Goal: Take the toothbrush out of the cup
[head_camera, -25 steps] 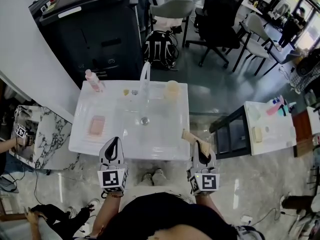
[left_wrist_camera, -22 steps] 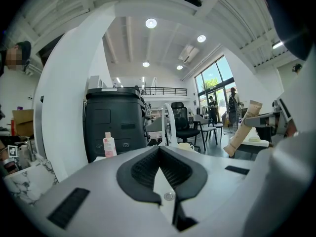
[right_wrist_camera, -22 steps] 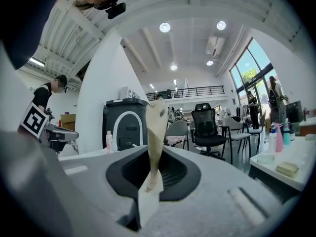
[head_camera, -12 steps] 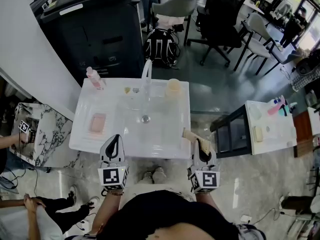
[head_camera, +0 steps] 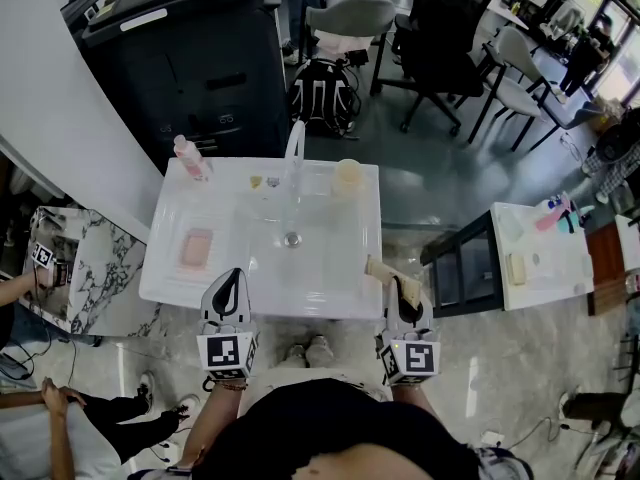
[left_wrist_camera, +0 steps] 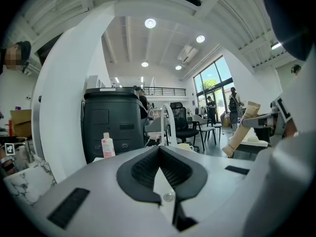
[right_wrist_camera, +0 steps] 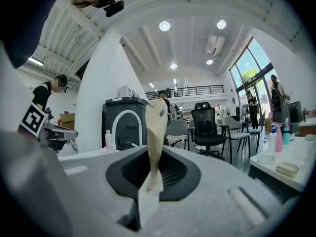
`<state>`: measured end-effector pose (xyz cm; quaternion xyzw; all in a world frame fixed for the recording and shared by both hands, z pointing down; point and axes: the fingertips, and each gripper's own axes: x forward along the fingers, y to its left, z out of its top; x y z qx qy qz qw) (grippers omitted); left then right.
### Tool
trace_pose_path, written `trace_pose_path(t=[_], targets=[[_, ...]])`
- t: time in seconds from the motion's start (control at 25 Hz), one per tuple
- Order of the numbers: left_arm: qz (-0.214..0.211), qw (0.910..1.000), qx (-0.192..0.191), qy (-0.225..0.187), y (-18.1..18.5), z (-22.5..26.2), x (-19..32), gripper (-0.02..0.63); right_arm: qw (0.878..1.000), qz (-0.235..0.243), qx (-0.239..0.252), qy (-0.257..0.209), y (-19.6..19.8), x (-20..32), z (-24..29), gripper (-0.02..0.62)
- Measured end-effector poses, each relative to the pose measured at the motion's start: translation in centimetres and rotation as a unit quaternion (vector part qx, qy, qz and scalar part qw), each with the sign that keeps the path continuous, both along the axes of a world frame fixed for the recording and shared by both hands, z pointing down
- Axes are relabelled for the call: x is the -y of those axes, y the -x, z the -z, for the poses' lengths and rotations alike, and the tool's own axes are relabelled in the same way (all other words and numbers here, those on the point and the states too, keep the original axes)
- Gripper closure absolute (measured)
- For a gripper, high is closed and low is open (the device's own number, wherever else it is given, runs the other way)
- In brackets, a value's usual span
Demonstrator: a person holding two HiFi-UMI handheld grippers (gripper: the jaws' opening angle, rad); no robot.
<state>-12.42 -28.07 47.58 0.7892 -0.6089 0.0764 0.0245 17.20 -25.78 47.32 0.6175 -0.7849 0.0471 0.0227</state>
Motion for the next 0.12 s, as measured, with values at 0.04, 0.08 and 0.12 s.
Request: trace_pose_path(t=[0.04,0.08,0.12], targets=[[-0.001,1.0000,-0.001,0.001,-0.07,-0.02,-0.01,0.603,1.000,0.000,0.001,0.000,-0.03,0.00,0.01,0.561],[-0.001,1.0000,-0.001,0.002,-0.11,-0.12,-0.03,0.603,1.000,-0.001,0.002,-0.001,-0.06,0.00,0.03,0.561],[-0.002,1.0000,-0.001,0.003,-0.15,-0.23,-0.04,0.603,1.000,-0.001,0.003,-0.001,-0.08,0.01,0.06,0.561]])
